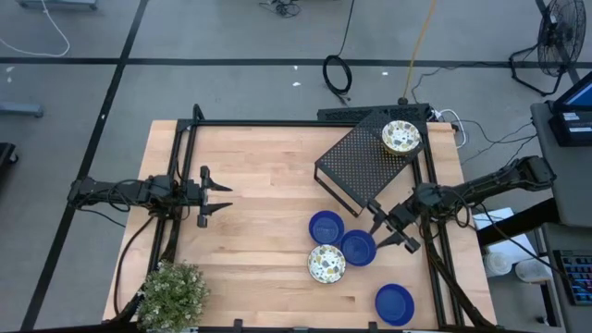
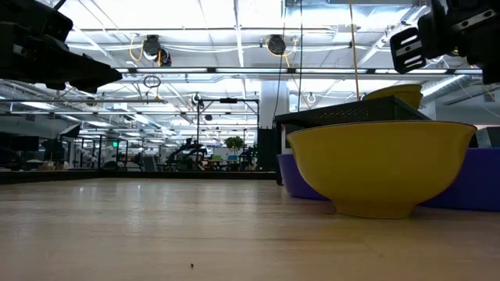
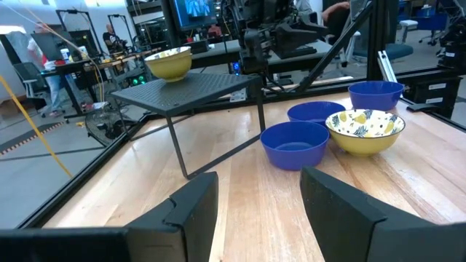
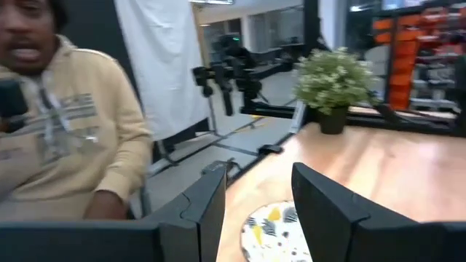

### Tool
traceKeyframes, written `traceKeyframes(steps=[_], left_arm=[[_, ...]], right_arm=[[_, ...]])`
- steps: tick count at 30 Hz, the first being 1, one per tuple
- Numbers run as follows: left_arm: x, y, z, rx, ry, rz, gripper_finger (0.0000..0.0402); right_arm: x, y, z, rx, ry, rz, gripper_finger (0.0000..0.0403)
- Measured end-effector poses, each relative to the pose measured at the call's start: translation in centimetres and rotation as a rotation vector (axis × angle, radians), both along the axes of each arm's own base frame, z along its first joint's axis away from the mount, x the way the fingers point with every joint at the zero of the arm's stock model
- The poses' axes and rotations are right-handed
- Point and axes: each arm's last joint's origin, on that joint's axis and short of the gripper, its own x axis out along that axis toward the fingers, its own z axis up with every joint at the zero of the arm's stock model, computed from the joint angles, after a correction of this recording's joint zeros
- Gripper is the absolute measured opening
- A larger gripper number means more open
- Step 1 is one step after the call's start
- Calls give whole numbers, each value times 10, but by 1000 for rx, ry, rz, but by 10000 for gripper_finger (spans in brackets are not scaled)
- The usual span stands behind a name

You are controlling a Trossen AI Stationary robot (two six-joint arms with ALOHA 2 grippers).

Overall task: Pick & Place Mini bowls
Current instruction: Stack the patterned yellow bowl on the patterned yellow bowl on the shelf

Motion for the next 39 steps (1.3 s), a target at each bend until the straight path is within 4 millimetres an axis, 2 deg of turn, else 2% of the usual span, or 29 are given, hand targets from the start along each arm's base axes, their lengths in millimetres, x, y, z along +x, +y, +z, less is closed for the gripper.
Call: traceKeyframes(steps=[5,21,31,39], left_arm=[[0,0,0,0,1,0,198],[0,0,0,0,0,0,198],[0,0,0,0,0,0,198],[0,0,0,0,1,0,198]], right_arm=[[1,-1,-2,-5,20,-49,144],[1,-1,-3,-64,-16,-58,144],[5,-8,-7,-91,26,-306,144],[5,-8,-8,-101,31,-314,144]])
